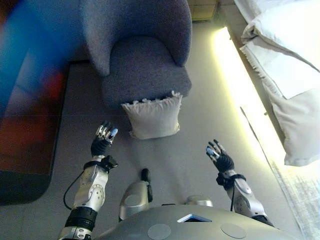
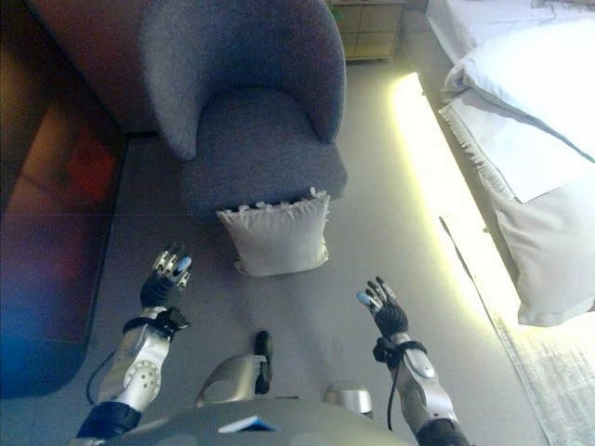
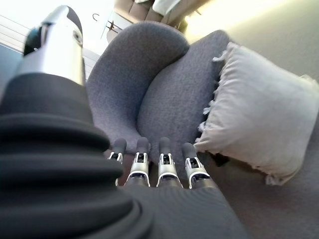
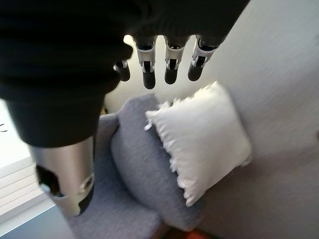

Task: Pick up the cushion and take it to the sofa

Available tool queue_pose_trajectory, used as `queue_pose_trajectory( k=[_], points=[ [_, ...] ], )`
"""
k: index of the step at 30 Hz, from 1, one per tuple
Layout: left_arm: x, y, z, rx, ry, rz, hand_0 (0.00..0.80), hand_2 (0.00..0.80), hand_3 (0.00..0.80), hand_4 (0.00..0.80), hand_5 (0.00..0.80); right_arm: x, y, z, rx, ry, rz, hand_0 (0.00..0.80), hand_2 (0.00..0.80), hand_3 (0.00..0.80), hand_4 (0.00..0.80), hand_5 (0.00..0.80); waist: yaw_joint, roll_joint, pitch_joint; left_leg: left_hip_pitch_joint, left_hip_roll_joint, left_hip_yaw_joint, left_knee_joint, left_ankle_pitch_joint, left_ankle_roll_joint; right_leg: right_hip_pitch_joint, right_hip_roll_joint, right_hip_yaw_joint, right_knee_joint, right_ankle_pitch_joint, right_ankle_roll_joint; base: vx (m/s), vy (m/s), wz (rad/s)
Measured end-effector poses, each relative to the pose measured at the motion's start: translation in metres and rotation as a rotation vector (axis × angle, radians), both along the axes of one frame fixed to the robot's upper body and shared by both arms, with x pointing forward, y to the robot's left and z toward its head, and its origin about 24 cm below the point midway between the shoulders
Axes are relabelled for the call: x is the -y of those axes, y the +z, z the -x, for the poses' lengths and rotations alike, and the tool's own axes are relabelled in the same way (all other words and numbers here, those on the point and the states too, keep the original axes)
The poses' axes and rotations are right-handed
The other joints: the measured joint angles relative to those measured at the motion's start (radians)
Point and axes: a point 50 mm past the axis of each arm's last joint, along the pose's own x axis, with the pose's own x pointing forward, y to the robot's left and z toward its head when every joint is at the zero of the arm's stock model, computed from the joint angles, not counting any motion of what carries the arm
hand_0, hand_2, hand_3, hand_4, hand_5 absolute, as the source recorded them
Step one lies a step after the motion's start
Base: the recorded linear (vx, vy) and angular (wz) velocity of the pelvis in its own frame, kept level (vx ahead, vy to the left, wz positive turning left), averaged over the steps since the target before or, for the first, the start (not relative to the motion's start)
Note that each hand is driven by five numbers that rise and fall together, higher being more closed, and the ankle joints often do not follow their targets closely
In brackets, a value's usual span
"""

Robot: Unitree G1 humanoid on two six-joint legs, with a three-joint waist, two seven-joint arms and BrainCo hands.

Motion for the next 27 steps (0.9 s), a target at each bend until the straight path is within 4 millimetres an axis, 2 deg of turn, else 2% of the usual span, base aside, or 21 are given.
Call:
queue_pose_trajectory(
  k=[2,3,4,6,8,9,11,12,14,15,16,17,19,20,21,23,25,26,27],
  points=[
    [0.002,0.003,-0.005,0.016,-0.006,0.003,0.0,0.0,0.0,0.0,0.0,-0.004,0.003,-0.01,0.021,-0.008,-0.006,0.0,0.0,0.0,0.0,0.0,0.002,0.009,0.004,0.016,-0.012,0.007,0.019,-0.027,0.023,-0.09,-0.002,-0.019,0.226,0.009,0.012,0.339,0.278,0.16],
    [0.003,0.003,-0.005,0.014,-0.008,0.005,0.0,0.0,0.0,0.0,0.0,-0.004,0.002,-0.011,0.014,-0.024,-0.004,0.0,0.0,0.0,0.0,0.0,-0.005,0.01,0.004,0.024,-0.019,0.007,0.027,-0.037,0.026,-0.135,-0.004,-0.006,0.336,0.037,0.023,0.246,0.216,0.37],
    [0.004,0.003,-0.007,0.016,-0.012,0.007,0.0,0.0,0.0,0.0,0.0,-0.006,0.0,-0.009,0.002,-0.038,-0.002,0.0,0.0,0.0,0.0,0.0,-0.004,0.012,0.002,0.033,-0.015,0.0,0.038,-0.056,0.038,-0.168,0.0,0.009,0.433,0.085,0.026,0.208,0.172,0.42],
    [0.006,0.002,-0.007,-0.001,-0.028,0.002,0.0,0.0,0.0,0.0,0.0,-0.007,-0.003,-0.005,-0.021,-0.052,0.009,0.0,0.0,0.0,0.0,0.0,-0.006,0.038,-0.012,0.083,-0.011,-0.027,-0.005,-0.056,0.058,-0.253,0.012,0.004,0.583,0.259,0.016,0.223,0.104,0.29],
    [0.001,0.004,-0.009,0.004,-0.027,-0.017,0.0,0.0,0.0,0.0,0.0,-0.008,-0.006,0.0,-0.042,-0.063,0.007,0.0,0.0,0.0,0.0,0.0,-0.013,0.033,-0.026,0.123,-0.027,-0.062,-0.059,-0.05,0.073,-0.335,0.017,-0.019,0.63,0.163,-0.006,0.269,-0.005,0.38],
    [-0.001,0.006,-0.009,0.007,-0.033,-0.027,0.0,0.0,0.0,0.0,0.0,-0.008,-0.007,0.003,-0.05,-0.069,0.008,0.0,0.0,0.0,0.0,0.0,-0.027,0.036,-0.027,0.141,-0.028,-0.083,-0.081,-0.044,0.081,-0.36,0.021,-0.041,0.572,0.106,-0.018,0.294,-0.121,0.59],
    [-0.003,0.006,-0.009,0.003,-0.033,-0.037,0.0,0.0,0.0,0.0,0.0,-0.005,-0.011,0.014,-0.077,-0.085,0.009,0.0,0.0,0.0,0.0,0.0,-0.059,0.025,-0.036,0.167,-0.038,-0.122,-0.11,-0.042,0.078,-0.396,0.036,-0.041,0.346,0.088,-0.005,0.303,-0.175,0.68],
    [-0.004,0.004,-0.009,-0.005,-0.032,-0.039,0.0,0.0,0.0,0.0,0.0,-0.004,-0.014,0.02,-0.094,-0.092,0.009,0.0,0.0,0.0,0.0,0.0,-0.072,0.011,-0.044,0.182,-0.053,-0.145,-0.119,-0.038,0.069,-0.402,0.031,-0.021,0.217,0.097,0.007,0.278,-0.185,0.78],
    [-0.008,-0.006,0.0,-0.053,-0.024,-0.04,0.0,0.0,0.0,0.0,0.0,-0.002,-0.021,0.038,-0.143,-0.101,0.006,0.0,0.0,0.0,0.0,0.0,-0.092,-0.019,-0.061,0.212,-0.067,-0.179,-0.128,-0.053,0.062,-0.412,0.02,0.013,0.018,0.157,0.028,0.309,-0.159,0.6],
    [-0.009,-0.011,0.007,-0.078,-0.023,-0.039,0.0,0.0,0.0,0.0,0.0,-0.001,-0.023,0.044,-0.159,-0.104,0.003,0.0,0.0,0.0,0.0,0.0,-0.099,-0.028,-0.066,0.227,-0.067,-0.18,-0.131,-0.069,0.056,-0.41,0.012,0.02,-0.059,0.2,0.035,0.332,-0.1,0.32],
    [-0.01,-0.016,0.013,-0.097,-0.027,-0.036,0.0,0.0,0.0,0.0,0.0,-0.001,-0.024,0.048,-0.17,-0.107,-0.001,0.0,0.0,0.0,0.0,0.0,-0.107,-0.035,-0.069,0.244,-0.068,-0.186,-0.137,-0.091,0.061,-0.422,0.003,0.022,-0.123,0.243,0.044,0.365,-0.067,0.17],
    [-0.011,-0.02,0.02,-0.12,-0.028,-0.033,0.0,0.0,0.0,0.0,0.0,0.0,-0.026,0.048,-0.176,-0.112,-0.003,0.0,0.0,0.0,0.0,0.0,-0.106,-0.039,-0.072,0.256,-0.067,-0.186,-0.139,-0.103,0.053,-0.415,-0.006,0.022,-0.201,0.273,0.054,0.349,-0.05,0.06],
    [-0.012,-0.028,0.034,-0.16,-0.033,-0.026,0.0,0.0,0.0,0.0,0.0,0.002,-0.025,0.048,-0.174,-0.13,-0.017,0.0,0.0,0.0,0.0,0.0,-0.11,-0.049,-0.079,0.292,-0.067,-0.194,-0.15,-0.129,0.031,-0.412,-0.02,0.017,-0.3,0.304,0.055,0.35,-0.045,0.09],
    [-0.013,-0.03,0.04,-0.174,-0.039,-0.024,0.0,0.0,0.0,0.0,0.0,0.002,-0.026,0.048,-0.176,-0.14,-0.023,0.0,0.0,0.0,0.0,0.0,-0.111,-0.059,-0.085,0.308,-0.068,-0.207,-0.149,-0.156,0.013,-0.39,-0.024,0.008,-0.321,0.31,0.053,0.368,-0.058,0.26],
    [-0.009,-0.033,0.041,-0.182,-0.042,-0.006,0.0,0.0,0.0,0.0,0.0,0.007,-0.026,0.049,-0.181,-0.159,-0.019,0.0,0.0,0.0,0.0,0.0,-0.111,-0.05,-0.083,0.32,-0.047,-0.217,-0.14,-0.176,-0.006,-0.373,-0.01,-0.004,-0.313,0.36,0.06,0.367,-0.065,0.41],
    [0.003,-0.033,0.039,-0.16,-0.071,0.036,0.0,0.0,0.0,0.0,0.0,0.02,-0.024,0.052,-0.178,-0.2,0.001,0.0,0.0,0.0,0.0,0.0,-0.116,0.002,-0.075,0.322,0.015,-0.206,-0.118,-0.204,-0.044,-0.364,0.042,-0.041,-0.276,0.369,0.054,0.356,-0.074,0.47],
    [0.006,-0.029,0.034,-0.128,-0.088,0.046,0.0,0.0,0.0,0.0,0.0,0.027,-0.023,0.05,-0.17,-0.21,0.013,0.0,0.0,0.0,0.0,0.0,-0.115,0.014,-0.067,0.348,0.036,-0.178,-0.122,-0.212,-0.057,-0.362,0.06,-0.053,-0.224,0.42,-0.019,0.286,-0.067,0.34],
    [0.009,-0.029,0.032,-0.123,-0.089,0.055,0.0,0.0,0.0,0.0,0.0,0.029,-0.021,0.048,-0.164,-0.205,0.022,0.0,0.0,0.0,0.0,0.0,-0.116,0.022,-0.064,0.362,0.053,-0.151,-0.126,-0.215,-0.062,-0.363,0.074,-0.066,-0.199,0.403,-0.042,0.258,-0.066,0.12],
    [0.009,-0.027,0.031,-0.111,-0.092,0.056,0.0,0.0,0.0,0.0,0.0,0.029,-0.019,0.042,-0.146,-0.195,0.023,0.0,0.0,0.0,0.0,0.0,-0.112,0.028,-0.058,0.376,0.061,-0.123,-0.126,-0.215,-0.062,-0.366,0.082,-0.074,-0.174,0.391,-0.046,0.316,-0.092,-0.06]
  ],
)
